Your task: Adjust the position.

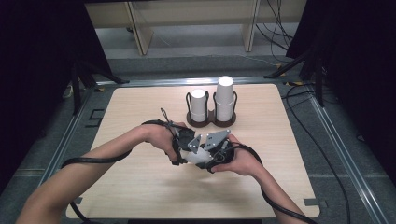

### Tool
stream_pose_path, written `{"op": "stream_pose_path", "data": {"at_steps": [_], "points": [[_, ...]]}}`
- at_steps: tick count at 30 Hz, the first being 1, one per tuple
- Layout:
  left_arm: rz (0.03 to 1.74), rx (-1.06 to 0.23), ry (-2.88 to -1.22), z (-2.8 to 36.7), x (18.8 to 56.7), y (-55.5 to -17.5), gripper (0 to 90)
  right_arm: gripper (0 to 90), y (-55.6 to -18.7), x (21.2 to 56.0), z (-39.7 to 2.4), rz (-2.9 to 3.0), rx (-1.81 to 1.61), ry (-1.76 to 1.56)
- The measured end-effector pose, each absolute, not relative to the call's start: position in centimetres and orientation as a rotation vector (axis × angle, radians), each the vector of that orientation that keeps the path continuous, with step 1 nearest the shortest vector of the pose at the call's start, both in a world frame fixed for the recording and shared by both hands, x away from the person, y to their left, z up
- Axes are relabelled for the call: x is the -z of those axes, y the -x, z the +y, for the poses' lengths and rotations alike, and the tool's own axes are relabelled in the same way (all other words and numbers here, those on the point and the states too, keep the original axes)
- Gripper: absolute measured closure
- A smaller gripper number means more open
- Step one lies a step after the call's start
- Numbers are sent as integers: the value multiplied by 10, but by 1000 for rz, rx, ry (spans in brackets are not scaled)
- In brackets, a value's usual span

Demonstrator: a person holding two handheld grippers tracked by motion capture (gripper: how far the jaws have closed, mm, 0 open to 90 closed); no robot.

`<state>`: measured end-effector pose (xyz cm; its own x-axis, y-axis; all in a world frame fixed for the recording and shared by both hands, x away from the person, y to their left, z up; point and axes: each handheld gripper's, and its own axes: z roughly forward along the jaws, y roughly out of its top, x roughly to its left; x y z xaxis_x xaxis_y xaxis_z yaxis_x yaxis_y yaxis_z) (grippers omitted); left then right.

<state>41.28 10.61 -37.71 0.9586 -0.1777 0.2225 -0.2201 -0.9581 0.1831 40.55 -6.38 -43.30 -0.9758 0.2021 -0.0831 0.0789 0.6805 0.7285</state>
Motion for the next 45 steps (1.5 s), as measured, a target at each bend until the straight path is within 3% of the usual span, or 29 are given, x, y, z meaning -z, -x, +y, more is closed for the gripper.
{"op": "stream_pose_path", "data": {"at_steps": [38, 45], "points": [[-315, -295, -2886, 102, 377, -410, 331, 347, -407, 442, -62, 2743, -1160, -219], [-341, -325, -2810, 106, 374, -411, 299, 355, -403, 443, -64, 2741, -1179, -264]]}}
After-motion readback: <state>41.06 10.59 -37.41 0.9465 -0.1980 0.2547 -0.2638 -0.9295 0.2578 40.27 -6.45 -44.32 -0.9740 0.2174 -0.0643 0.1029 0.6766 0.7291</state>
